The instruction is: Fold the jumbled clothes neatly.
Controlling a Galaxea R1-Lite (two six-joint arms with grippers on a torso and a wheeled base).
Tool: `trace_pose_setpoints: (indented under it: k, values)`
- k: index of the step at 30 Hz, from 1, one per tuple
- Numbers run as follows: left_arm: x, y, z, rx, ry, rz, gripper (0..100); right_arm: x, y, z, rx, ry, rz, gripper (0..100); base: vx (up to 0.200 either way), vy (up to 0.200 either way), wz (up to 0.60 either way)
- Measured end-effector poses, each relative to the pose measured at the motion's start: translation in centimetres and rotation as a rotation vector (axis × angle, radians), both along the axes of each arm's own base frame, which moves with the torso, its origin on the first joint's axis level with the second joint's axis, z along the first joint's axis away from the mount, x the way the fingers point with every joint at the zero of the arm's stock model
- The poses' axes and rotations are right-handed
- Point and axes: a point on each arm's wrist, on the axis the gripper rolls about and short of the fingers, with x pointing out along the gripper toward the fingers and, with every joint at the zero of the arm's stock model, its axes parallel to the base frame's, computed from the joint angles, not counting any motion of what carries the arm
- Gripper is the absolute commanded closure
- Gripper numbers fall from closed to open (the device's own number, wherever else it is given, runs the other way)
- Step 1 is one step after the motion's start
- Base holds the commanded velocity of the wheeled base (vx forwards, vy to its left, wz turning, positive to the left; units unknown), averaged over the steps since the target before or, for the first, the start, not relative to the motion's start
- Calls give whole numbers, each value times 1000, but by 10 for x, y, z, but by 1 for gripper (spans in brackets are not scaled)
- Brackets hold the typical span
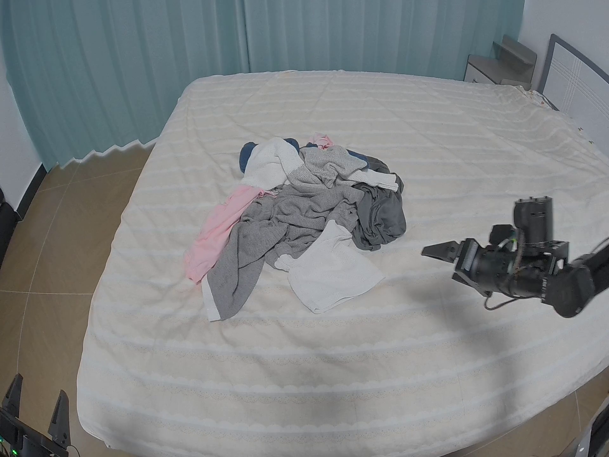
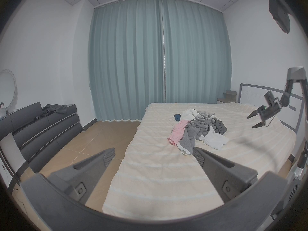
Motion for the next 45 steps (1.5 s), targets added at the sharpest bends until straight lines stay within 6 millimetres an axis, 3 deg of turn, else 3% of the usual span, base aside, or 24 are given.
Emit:
trace_pose_setpoints:
  k: [6,9,12,16,26,36,42,43,45]
  values:
    - [0,0,0,0,0,0,0,57,49,-40,44,-1,-36,0,0,0,0]
    - [0,0,0,0,0,0,0,68,66,-59,45,7,-35,0,0,0,0]
    - [0,0,0,0,0,0,0,77,74,-72,43,15,-35,0,0,0,0]
    - [0,0,0,1,0,0,0,88,70,-80,39,22,-57,0,0,0,0]
    - [0,0,0,1,1,0,0,98,64,-89,23,15,-70,0,0,0,0]
    - [0,0,0,1,0,0,0,95,101,-108,11,20,-1,0,0,0,0]
    - [0,0,0,1,1,0,0,100,114,-116,-5,1,-8,0,0,0,0]
    - [0,0,0,1,0,0,0,102,115,-116,-5,-7,-13,100,0,0,0]
    - [0,0,0,1,1,0,0,105,118,-114,-2,-22,-19,100,0,0,0]
